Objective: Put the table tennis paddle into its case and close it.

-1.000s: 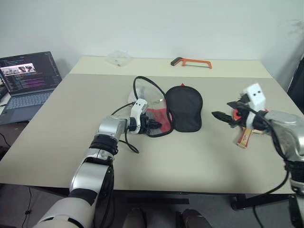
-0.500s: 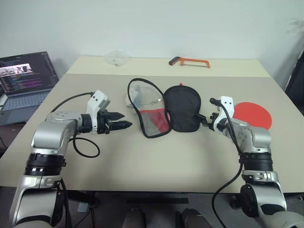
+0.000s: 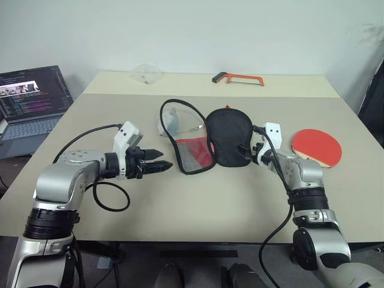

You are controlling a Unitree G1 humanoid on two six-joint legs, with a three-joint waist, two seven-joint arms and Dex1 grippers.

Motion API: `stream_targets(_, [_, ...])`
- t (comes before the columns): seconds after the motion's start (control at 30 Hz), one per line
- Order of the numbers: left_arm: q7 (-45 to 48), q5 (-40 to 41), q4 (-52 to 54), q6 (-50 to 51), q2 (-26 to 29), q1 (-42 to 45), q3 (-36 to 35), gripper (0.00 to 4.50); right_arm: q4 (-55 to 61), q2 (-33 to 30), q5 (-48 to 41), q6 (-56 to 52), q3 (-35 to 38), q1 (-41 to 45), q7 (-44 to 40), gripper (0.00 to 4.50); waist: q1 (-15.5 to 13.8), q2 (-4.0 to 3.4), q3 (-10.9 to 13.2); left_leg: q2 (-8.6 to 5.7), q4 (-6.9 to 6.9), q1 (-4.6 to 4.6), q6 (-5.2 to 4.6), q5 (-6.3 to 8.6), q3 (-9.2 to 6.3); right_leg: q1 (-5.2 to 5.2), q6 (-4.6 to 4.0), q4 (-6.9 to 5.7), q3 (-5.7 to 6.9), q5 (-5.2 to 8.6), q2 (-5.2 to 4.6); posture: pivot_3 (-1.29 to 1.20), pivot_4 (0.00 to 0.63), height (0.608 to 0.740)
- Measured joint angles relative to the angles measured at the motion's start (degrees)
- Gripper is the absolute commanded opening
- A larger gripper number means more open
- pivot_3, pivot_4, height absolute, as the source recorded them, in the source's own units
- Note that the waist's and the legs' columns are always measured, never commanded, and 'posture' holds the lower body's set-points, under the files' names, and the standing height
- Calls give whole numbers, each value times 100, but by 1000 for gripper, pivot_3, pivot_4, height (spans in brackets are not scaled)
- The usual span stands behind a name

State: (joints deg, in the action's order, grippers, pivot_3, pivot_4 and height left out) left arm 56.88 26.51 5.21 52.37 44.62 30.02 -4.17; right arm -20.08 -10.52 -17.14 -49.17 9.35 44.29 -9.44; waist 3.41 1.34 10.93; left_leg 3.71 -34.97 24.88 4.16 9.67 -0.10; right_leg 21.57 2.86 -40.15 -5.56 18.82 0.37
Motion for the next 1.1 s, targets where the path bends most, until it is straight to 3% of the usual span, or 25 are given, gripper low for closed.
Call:
stream_targets(0.27, [-127,27,-26,-11,2,2,1,3135,154,273,12,-119,-172,0,-67,20,21,0,0,0,6,3,0,0,3,8,0,1,-3,0,0,0,150,740])
stream_targets(1.1, [-245,-2,-278,-203,-50,172,256,3135,-221,-557,246,195,127,-83,220,20,17,0,0,-1,7,5,0,0,6,8,0,7,-5,0,0,0,150,740])
